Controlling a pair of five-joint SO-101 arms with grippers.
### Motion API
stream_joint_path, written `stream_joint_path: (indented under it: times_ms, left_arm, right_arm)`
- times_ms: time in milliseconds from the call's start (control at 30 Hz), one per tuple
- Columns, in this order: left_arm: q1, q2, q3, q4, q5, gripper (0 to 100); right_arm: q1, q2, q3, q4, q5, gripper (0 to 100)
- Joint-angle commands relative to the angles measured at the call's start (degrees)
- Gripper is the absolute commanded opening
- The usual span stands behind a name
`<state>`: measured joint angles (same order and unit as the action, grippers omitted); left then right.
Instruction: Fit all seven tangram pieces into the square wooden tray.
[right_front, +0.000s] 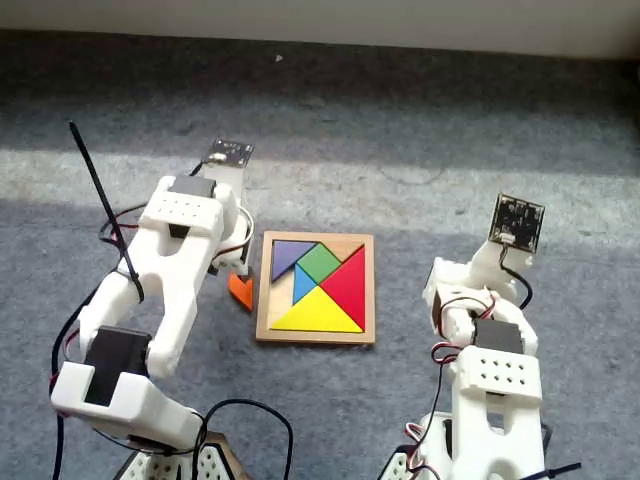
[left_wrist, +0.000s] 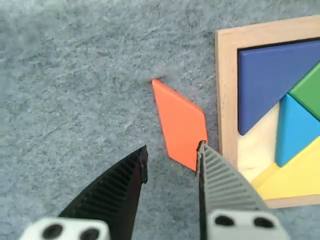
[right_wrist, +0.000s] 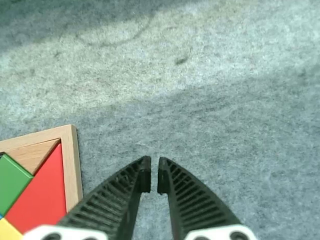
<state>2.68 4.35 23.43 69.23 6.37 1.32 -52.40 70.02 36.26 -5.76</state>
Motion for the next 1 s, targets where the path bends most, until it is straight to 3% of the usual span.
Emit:
stream_joint_path:
  times_ms: [0,267,967]
  left_arm:
    - [0.4,-2.2,0.8,-4.1,0.5,18]
    - [0.8,-2.1,3.6,-7.9,0.4,18]
    - [3.2,-2.0,4.4,-7.6,0.5,22]
  right_arm:
    - [-0.6,-1.1,-0.3,-1.3,0.7,3.9]
    - [-0.6,-1.1,-0.3,-1.3,0.7,3.9]
    - [-0.3,-1.3,-0.3,-1.3,0.7,3.9]
